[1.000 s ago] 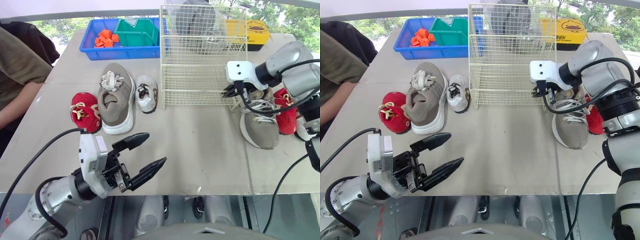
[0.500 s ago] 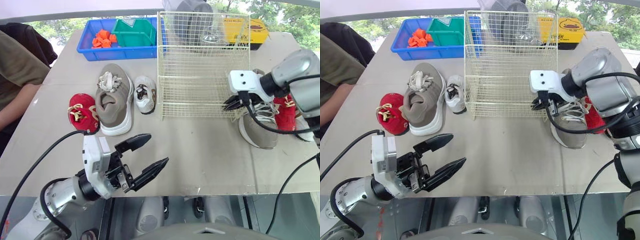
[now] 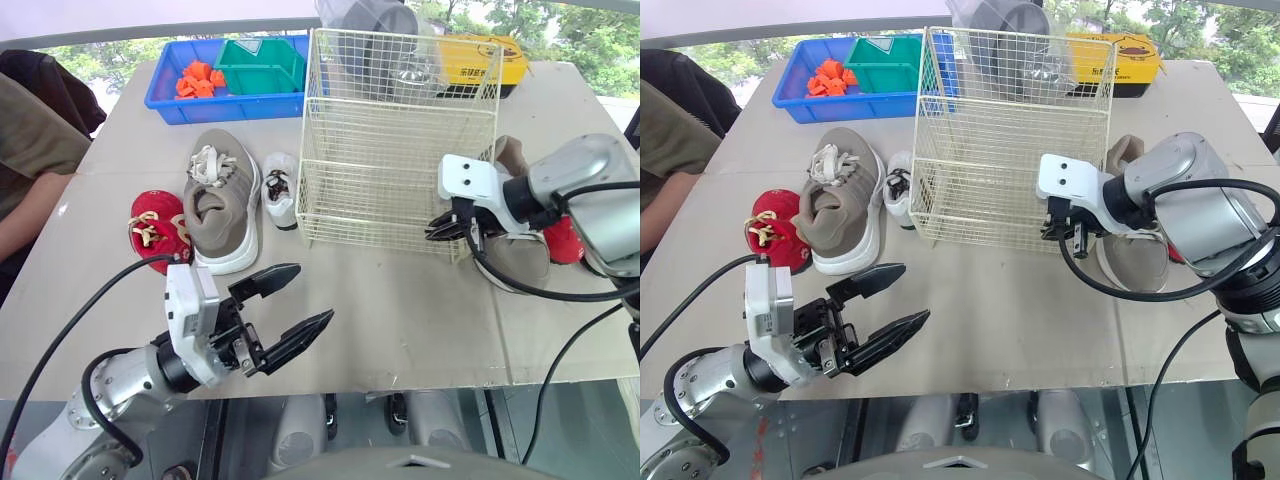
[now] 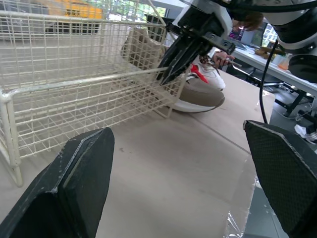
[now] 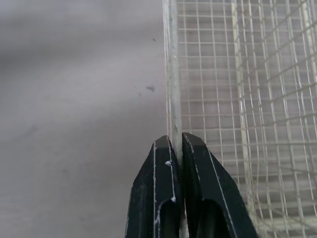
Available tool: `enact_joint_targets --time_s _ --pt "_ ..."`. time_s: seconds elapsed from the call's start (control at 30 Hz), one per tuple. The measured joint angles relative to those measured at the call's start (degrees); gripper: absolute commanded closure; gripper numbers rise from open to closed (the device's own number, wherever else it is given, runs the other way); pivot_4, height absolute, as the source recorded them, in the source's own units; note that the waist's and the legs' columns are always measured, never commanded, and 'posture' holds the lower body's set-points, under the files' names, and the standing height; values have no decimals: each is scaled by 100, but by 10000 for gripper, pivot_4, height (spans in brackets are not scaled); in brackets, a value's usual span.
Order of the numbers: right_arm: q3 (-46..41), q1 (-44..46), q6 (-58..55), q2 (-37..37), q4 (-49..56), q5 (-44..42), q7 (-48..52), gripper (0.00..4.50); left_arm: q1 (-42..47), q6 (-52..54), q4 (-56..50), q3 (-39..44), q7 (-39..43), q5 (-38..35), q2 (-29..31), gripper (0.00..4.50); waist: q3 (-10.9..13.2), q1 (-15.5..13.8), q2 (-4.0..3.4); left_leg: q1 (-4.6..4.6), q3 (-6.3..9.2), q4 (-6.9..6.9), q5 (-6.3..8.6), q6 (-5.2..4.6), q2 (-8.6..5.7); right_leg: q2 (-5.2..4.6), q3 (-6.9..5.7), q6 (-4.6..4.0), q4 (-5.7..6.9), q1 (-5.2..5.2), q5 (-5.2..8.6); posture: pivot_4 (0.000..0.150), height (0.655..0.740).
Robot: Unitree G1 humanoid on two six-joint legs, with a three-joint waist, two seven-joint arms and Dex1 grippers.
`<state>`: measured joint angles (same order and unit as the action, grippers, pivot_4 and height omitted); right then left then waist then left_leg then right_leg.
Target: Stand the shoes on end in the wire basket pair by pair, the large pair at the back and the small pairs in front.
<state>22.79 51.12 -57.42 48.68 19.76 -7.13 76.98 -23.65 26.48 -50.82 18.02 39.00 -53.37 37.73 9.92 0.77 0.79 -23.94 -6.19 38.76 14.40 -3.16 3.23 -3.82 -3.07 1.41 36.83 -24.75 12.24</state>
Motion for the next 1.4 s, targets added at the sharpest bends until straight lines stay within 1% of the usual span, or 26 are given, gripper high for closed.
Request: enact_joint_targets --time_s 0.27,0.3,0.33,0.37,0.4,0.43,0.47,0.5,0.53,0.57,0.6,0.67,0.73,0.8,0.87,0.9,0.93,0.97,1.03,1.1,1.2,1.4 --pt "-151 -124 -432 -96 282 -434 -448 44896 -140 -53 178 281 5 -38 -84 0 0 3 0 0 0 0 1 -1 0 -1 0 0 0 -1 0 1500 7400" --pt "-223 -223 -350 -106 307 -523 -481 39321 -169 -60 216 327 -53 -27 -128 0 0 1 1 0 0 0 1 -1 0 -1 0 0 0 -1 0 1500 7400" --pt "-366 -362 -169 -116 308 -630 -486 35952 -194 -70 228 388 -102 -26 -183 0 -1 -3 2 -1 0 -1 1 -1 0 -1 0 0 -1 0 0 1500 7400" --pt "-511 -488 26 -153 296 -715 -501 31219 -215 -87 240 417 -168 -24 -235 0 -1 -6 2 -1 0 -1 1 -2 -2 -1 0 1 -2 1 0 1500 7400" --pt "-651 -607 233 -202 245 -791 -563 24812 -203 -94 251 422 -264 -7 -301 0 -1 -10 2 -1 0 -1 1 -3 -3 -1 1 1 -2 1 0 1500 7400" --pt "-780 -724 455 -212 186 -830 -619 20951 -192 -104 254 432 -336 14 -351 0 -2 -17 4 -1 1 0 1 -3 -3 -1 0 1 -2 3 0 1500 7400" --pt "-915 -842 671 -218 131 -870 -640 14653 -196 -112 255 456 -402 21 -380 0 -3 -27 7 -1 3 0 1 -3 -5 -1 -2 1 -2 6 0 1500 7400" --pt "-1159 -1015 912 -234 88 -980 -658 10859 -222 -115 255 517 -497 20 -436 0 -3 -30 8 -1 2 0 1 -3 -5 -1 0 1 -2 6 0 1500 7400" --pt "-1380 -1146 1018 -280 71 -1133 -673 4991 -256 -116 257 588 -597 17 -497 0 -3 -25 8 -1 2 0 1 -4 -5 -1 1 2 -2 5 0 1500 7400" --pt "-1536 -1212 1067 -334 72 -1244 -683 933 -285 -117 257 643 -667 15 -538 0 -3 -23 8 -1 2 0 1 -4 -5 -1 1 2 -2 6 0 1500 7400" --pt "-1783 -1323 1154 -427 110 -1455 -707 146 -332 -120 256 691 -780 7 -602 0 -3 -16 8 0 2 0 1 -4 -4 0 1 2 -1 5 0 1500 7400" --pt "-2148 -1485 1263 -580 255 -1819 -797 146 -438 -137 255 821 -955 2 -719 0 -3 1 8 0 3 -1 1 -4 0 5 0 2 -1 5 0 1500 7400" --pt "-2350 -1527 1259 -716 349 -2050 -934 146 -451 -142 255 902 -1170 -33 -814 0 -3 -1 8 2 4 -1 1 -3 0 6 0 2 0 5 0 1500 7400" --pt "-2585 -1702 1404 -958 587 -2246 -1222 146 -448 -141 251 1054 -1621 -66 -986 0 -7 -14 15 2 10 -1 1 -3 1 6 -2 2 0 7 0 1500 7400" --pt "-2732 -1922 1597 -1250 805 -2396 -1517 146 -436 -117 221 1199 -2091 -36 -1031 0 -9 -15 18 2 10 -1 1 -4 0 5 -2 2 0 9 0 1500 7400" --pt "-2803 -2045 1680 -1386 915 -2489 -1627 146 -392 -18 176 1252 -2394 5 -1031 0 -9 -22 19 1 10 -1 1 -4 0 4 -1 2 0 9 0 1500 7400" --pt "-2853 -2229 1803 -1552 1080 -2617 -1757 146 -298 238 115 1300 -2938 99 -972 0 -11 -36 21 2 13 -1 1 -4 -1 4 -2 2 0 13 0 1500 7400" --pt "-2845 -2310 1838 -1618 1157 -2675 -1798 146 -245 351 106 1318 -3176 144 -936 0 -11 -47 21 2 15 -1 1 -4 -2 4 -4 2 0 14 0 1500 7400" --pt "-2836 -2591 1947 -1668 1424 -2811 -1927 146 105 934 72 1296 -3965 158 -592 0 -14 -82 27 3 21 0 1 -3 -3 4 -9 2 1 21 0 1500 7400" --pt "-2820 -2733 2019 -1680 1581 -2892 -2073 146 527 1382 71 1263 -4474 151 -366 0 -15 -85 28 8 16 0 0 -3 -4 2 -6 2 1 22 0 1500 7400" --pt "-2801 -2752 2029 -1673 1611 -2956 -2245 146 1045 1787 131 1053 -4788 143 -184 0 -15 -75 29 11 13 0 0 -1 -5 2 -4 2 2 22 -1 1500 7400" --pt "-2675 -2754 2080 -1583 1633 -2998 -2389 146 2075 2457 853 392 -5224 281 -230 0 -15 -77 30 11 14 -1 -2 1 -5 8 -4 0 6 21 -1 1500 7400"
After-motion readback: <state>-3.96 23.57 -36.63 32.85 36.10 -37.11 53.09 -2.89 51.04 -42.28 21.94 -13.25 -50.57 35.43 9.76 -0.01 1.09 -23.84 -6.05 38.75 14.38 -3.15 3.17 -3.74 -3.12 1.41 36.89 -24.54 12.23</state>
